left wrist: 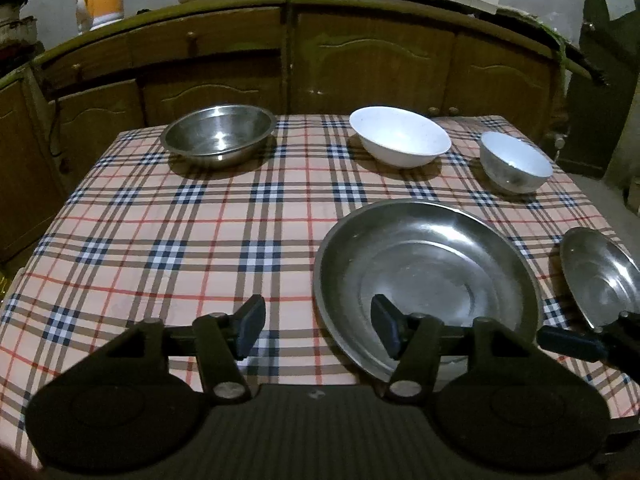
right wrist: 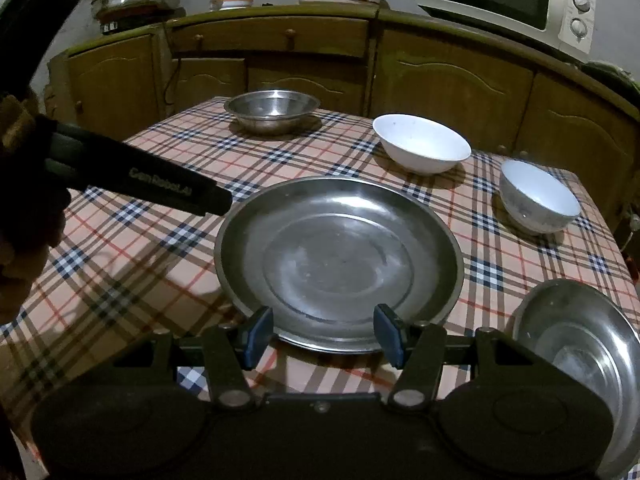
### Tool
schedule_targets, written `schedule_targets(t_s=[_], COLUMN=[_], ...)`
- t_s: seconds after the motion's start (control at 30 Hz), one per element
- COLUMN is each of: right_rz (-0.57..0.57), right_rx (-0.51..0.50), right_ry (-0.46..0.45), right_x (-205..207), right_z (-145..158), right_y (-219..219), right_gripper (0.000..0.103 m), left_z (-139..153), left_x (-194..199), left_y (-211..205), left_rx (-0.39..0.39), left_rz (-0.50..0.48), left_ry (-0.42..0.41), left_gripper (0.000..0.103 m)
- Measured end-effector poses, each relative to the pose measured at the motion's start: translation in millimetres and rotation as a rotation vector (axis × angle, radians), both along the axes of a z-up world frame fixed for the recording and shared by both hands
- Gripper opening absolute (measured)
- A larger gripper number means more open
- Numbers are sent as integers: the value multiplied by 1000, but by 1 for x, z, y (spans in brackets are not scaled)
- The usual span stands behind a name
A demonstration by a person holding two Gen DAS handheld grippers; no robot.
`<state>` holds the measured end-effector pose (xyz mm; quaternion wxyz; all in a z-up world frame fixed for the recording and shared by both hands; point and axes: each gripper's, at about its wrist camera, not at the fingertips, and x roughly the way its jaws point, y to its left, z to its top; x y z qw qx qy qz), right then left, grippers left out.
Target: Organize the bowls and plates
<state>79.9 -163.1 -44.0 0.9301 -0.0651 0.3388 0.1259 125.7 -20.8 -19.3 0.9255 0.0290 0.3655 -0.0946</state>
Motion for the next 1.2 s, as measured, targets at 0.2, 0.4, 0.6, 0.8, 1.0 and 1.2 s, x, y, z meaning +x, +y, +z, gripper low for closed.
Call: schedule_targets(t_s=[0.2,0.4,0.6,0.8,1.0,1.2], right_rz=[-60,-154,-278,-360,-375,-420], right_rx=[31,70,20,50,70,54], right_ry=[0,-11,-59,-76,-79,-98], right_x=[-2,-4,-8,-13,-19,-27], right_z=[6,14,21,26,32,40], right_y=[-11,-26,-36,-56,-70,-83], right_gripper=[74,79,81,81,82,82], left_z=[3,6,11,14,16,21], left_x=[-3,-8,-13,-18,-22,-22], left_y=[-5,-14,-29,-49,-66,-81], left_rx=[-16,-25,-42,-50,-58,-64], left_rz=[-12,-32,-48,-91,-125,-148], left_ry=[0,-3,-13,-11,-6,-7], left_gripper=[64,71,80,81,82,83])
